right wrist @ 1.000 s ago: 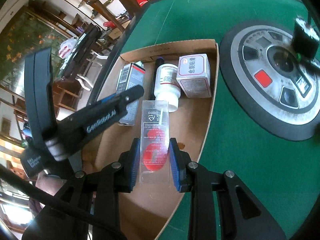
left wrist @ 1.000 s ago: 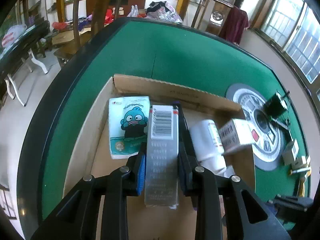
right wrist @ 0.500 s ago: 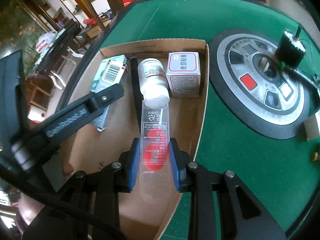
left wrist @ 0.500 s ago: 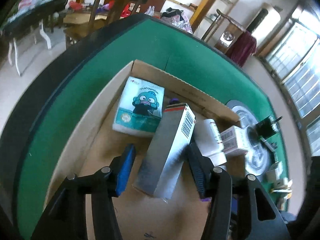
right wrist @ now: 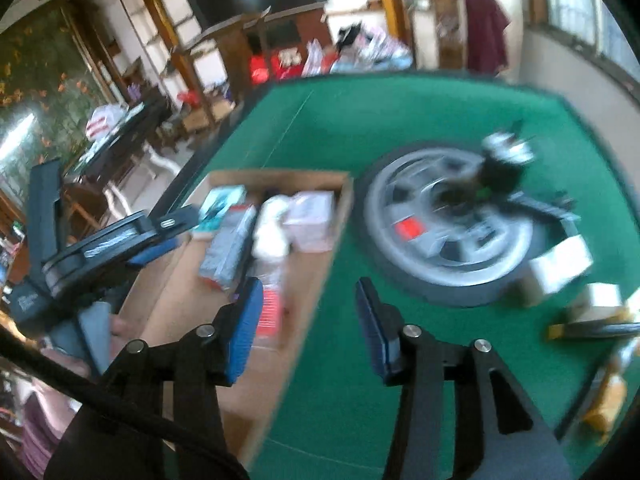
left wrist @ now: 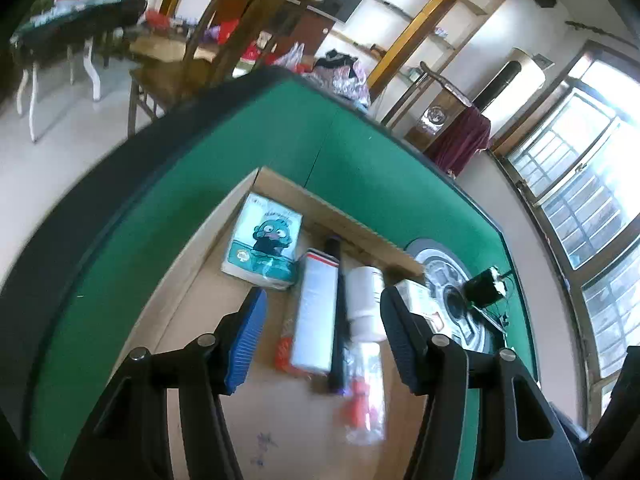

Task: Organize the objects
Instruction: 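Release the clear package into the tray with the right gripper and withdraw, then grasp the white medicine box with blue print with the left gripper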

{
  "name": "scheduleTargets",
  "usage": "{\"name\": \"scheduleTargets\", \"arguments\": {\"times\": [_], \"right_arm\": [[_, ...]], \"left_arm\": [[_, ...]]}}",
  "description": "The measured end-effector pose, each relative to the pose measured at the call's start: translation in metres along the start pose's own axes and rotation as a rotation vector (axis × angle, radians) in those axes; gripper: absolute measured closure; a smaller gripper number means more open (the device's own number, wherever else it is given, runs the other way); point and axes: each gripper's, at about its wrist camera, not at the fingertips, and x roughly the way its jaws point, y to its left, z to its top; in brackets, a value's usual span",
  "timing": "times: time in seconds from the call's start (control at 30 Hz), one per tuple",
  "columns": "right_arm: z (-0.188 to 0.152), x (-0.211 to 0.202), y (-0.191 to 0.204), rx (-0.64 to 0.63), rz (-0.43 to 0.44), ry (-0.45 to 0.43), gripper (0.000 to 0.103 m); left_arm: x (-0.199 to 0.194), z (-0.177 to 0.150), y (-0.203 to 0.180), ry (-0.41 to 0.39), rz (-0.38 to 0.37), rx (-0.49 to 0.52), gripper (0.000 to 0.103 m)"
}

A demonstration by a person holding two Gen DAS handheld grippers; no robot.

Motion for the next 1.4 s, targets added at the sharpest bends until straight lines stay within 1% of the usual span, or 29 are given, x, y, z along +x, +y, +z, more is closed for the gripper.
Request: {"name": "scheduleTargets", "arguments": {"times": [0.03,0.1,0.17,0.2,0.23,0.27,0.3,0.33,0.37,0.43,0.53,0.6,0.63,0.73,0.8,0.9,1.0,1.03,1.07,1.17,1.23,1.27,1.3,1.33,1.4], "right_arm": [[-0.002,-0.014,-0.011,-0.002,-0.023,-0.031,0.057],[-0.005,-0.036,-0.025,-0.008,-0.07,-0.088,0.057],[-0.008,-0.06,-0.036,-0.022,-0.15,-0.176,0.057],[-0.011,-0.071,-0.044,-0.025,-0.199,-0.22,0.048],[-0.01,-0.082,-0.055,-0.019,-0.242,-0.26,0.029],[-0.009,-0.089,-0.068,-0.002,-0.266,-0.281,0.019],[-0.009,-0.094,-0.084,0.024,-0.274,-0.282,0.015],[-0.008,-0.094,-0.107,0.069,-0.275,-0.25,0.015],[-0.007,-0.095,-0.122,0.1,-0.273,-0.225,0.015],[-0.005,-0.091,-0.156,0.178,-0.241,-0.18,0.015],[0.003,-0.074,-0.191,0.258,-0.178,-0.121,0.015],[0.009,-0.06,-0.203,0.295,-0.144,-0.089,0.015],[0.017,-0.045,-0.211,0.322,-0.118,-0.056,0.015],[0.029,-0.01,-0.222,0.371,-0.103,0.013,0.015],[0.035,0.009,-0.226,0.372,-0.11,0.043,0.015],[0.046,0.038,-0.221,0.321,-0.088,0.099,0.015],[0.048,0.052,-0.207,0.267,0.009,0.139,0.015],[0.045,0.053,-0.196,0.227,0.063,0.153,0.015],[0.042,0.052,-0.187,0.197,0.095,0.164,0.015],[0.029,0.055,-0.151,0.073,0.232,0.242,0.015],[0.017,0.055,-0.129,0.022,0.345,0.294,0.015],[0.011,0.055,-0.118,0.01,0.423,0.336,0.015],[0.003,0.054,-0.11,-0.005,0.478,0.37,0.015],[-0.003,0.047,-0.1,-0.04,0.486,0.374,0.015],[-0.003,0.034,-0.098,-0.061,0.472,0.337,0.015]], "left_arm": [[-0.012,-0.005,-0.008,-0.011,-0.002,0.014,0.042],[-0.027,-0.013,-0.021,-0.027,-0.014,0.03,0.035],[-0.044,-0.03,-0.04,-0.034,-0.047,0.052,0.035],[-0.05,-0.036,-0.046,-0.029,-0.07,0.064,0.035],[-0.056,-0.044,-0.054,-0.017,-0.097,0.079,0.035],[-0.059,-0.052,-0.062,-0.01,-0.112,0.089,0.034],[-0.061,-0.063,-0.072,-0.005,-0.13,0.108,0.033],[-0.063,-0.072,-0.08,-0.001,-0.14,0.128,0.031],[-0.062,-0.08,-0.087,0.001,-0.144,0.145,0.031],[-0.058,-0.1,-0.103,0.016,-0.149,0.187,0.031],[-0.052,-0.123,-0.121,0.049,-0.148,0.226,0.031],[-0.047,-0.135,-0.131,0.068,-0.137,0.243,0.031],[-0.047,-0.144,-0.135,0.084,-0.134,0.253,0.031],[-0.049,-0.155,-0.139,0.108,-0.12,0.271,0.031],[-0.053,-0.158,-0.138,0.099,-0.104,0.28,0.031],[-0.058,-0.156,-0.137,0.071,-0.065,0.294,0.031],[-0.056,-0.15,-0.13,0.057,-0.049,0.286,0.031],[-0.055,-0.149,-0.128,0.057,-0.051,0.281,0.031],[-0.052,-0.147,-0.126,0.058,-0.052,0.278,0.031],[-0.04,-0.144,-0.123,0.068,-0.042,0.278,0.031],[-0.032,-0.146,-0.122,0.087,-0.048,0.279,0.031],[-0.03,-0.147,-0.123,0.093,-0.047,0.282,0.031],[-0.028,-0.148,-0.123,0.099,-0.045,0.288,0.031],[-0.024,-0.149,-0.125,0.107,-0.041,0.303,0.031],[-0.02,-0.149,-0.129,0.113,-0.033,0.334,0.031]]}}
